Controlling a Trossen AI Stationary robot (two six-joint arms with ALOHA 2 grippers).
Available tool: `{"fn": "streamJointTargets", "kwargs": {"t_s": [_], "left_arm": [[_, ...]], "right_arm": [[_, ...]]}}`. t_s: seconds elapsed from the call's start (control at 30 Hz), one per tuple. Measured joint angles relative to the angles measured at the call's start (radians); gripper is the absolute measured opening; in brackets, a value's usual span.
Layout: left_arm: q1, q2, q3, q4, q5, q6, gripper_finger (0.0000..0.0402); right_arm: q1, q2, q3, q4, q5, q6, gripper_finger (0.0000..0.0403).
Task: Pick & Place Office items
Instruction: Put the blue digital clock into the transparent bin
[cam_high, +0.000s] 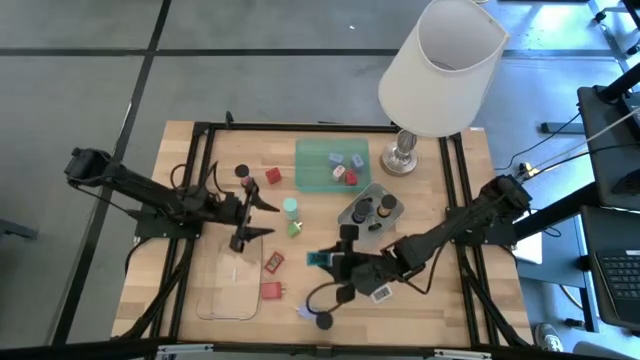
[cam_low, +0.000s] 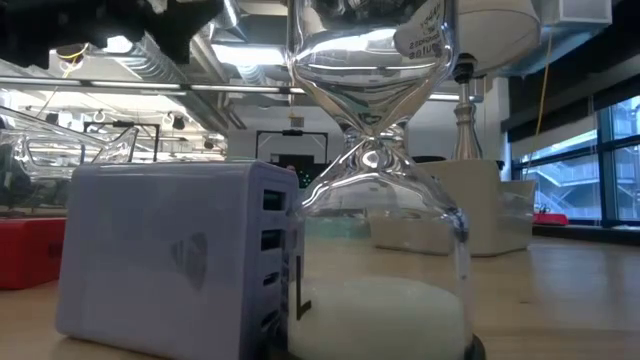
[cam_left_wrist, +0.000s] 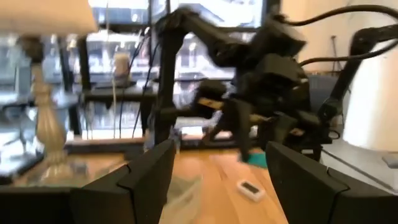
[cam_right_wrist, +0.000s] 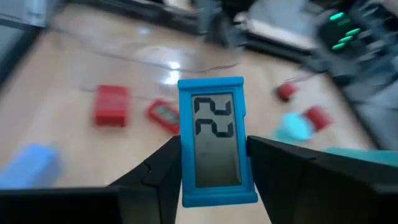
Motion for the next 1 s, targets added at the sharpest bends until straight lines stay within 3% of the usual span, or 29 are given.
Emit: {"fn": "streamJointTargets", "kwargs": {"t_s": [0.2, 0.3, 0.6, 1.0], "left_arm": [[-0.03, 0.092, 0.0, 0.17, -0.04, 0.038, 0.0251], [-0.03, 0.127, 0.001, 0.19, -0.039, 0.1, 0.0251], [-0.071, 0.286, 0.018, 0.284, -0.035, 0.343, 0.0251], [-0.101, 0.462, 0.174, 0.283, -0.084, 0.381, 0.0262]], "right_arm": [[-0.031, 0.0, 0.011, 0.0, 0.146, -0.097, 0.0164], [-0.044, 0.0, 0.011, 0.013, 0.166, -0.124, 0.0163], [-0.1, 0.0, 0.011, 0.06, -0.037, -0.033, 0.0163], [-0.115, 0.0, 0.011, 0.063, -0.071, -0.008, 0.0163]]}}
